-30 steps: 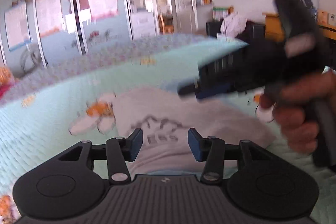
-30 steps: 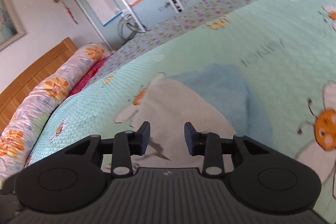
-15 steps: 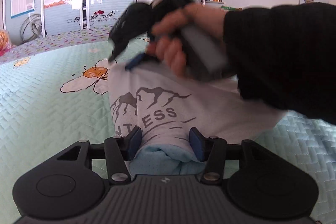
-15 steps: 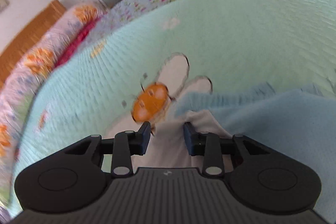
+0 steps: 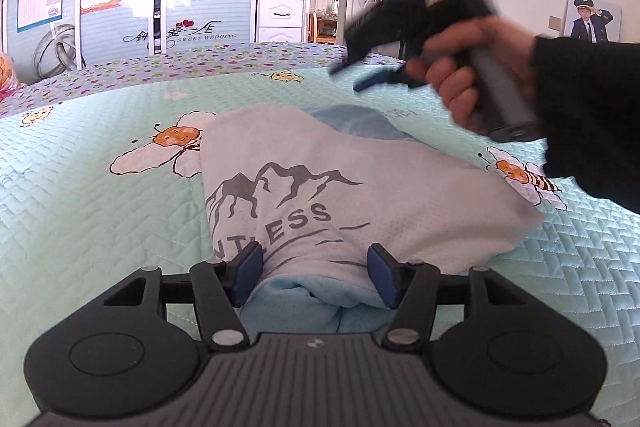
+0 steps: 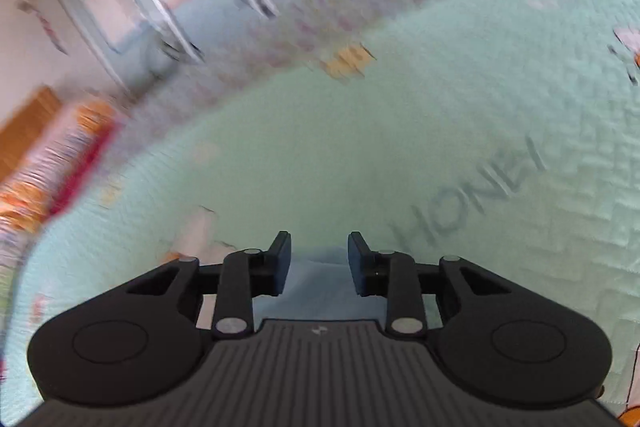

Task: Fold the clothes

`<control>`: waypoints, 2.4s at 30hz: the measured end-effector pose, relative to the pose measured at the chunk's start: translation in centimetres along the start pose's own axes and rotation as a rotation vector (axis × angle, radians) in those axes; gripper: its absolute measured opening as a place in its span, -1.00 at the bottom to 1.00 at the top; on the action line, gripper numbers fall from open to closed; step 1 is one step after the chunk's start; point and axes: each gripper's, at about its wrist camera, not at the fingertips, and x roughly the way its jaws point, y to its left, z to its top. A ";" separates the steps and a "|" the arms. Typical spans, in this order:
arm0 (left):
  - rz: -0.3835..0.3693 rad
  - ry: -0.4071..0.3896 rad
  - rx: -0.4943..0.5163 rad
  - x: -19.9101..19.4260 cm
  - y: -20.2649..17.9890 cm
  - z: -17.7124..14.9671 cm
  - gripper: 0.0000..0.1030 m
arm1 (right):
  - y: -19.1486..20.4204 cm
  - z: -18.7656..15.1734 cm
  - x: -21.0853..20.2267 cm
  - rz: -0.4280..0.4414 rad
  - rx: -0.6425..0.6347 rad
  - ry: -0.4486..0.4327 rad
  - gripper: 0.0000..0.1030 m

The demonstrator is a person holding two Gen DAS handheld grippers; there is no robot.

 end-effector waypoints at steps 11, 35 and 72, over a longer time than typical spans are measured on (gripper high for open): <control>0.002 0.004 0.013 -0.1 0.1 -0.1 0.24 | 1.2 -2.3 -3.0 -0.030 -0.098 0.021 -0.30; 0.043 0.112 0.068 -7.6 -2.6 -0.5 0.35 | 0.7 -16.1 -15.9 -0.193 -0.277 -0.073 -0.04; -0.168 0.270 -0.706 1.4 5.5 2.3 -0.57 | -7.2 -14.4 -9.2 0.234 0.520 0.088 -0.73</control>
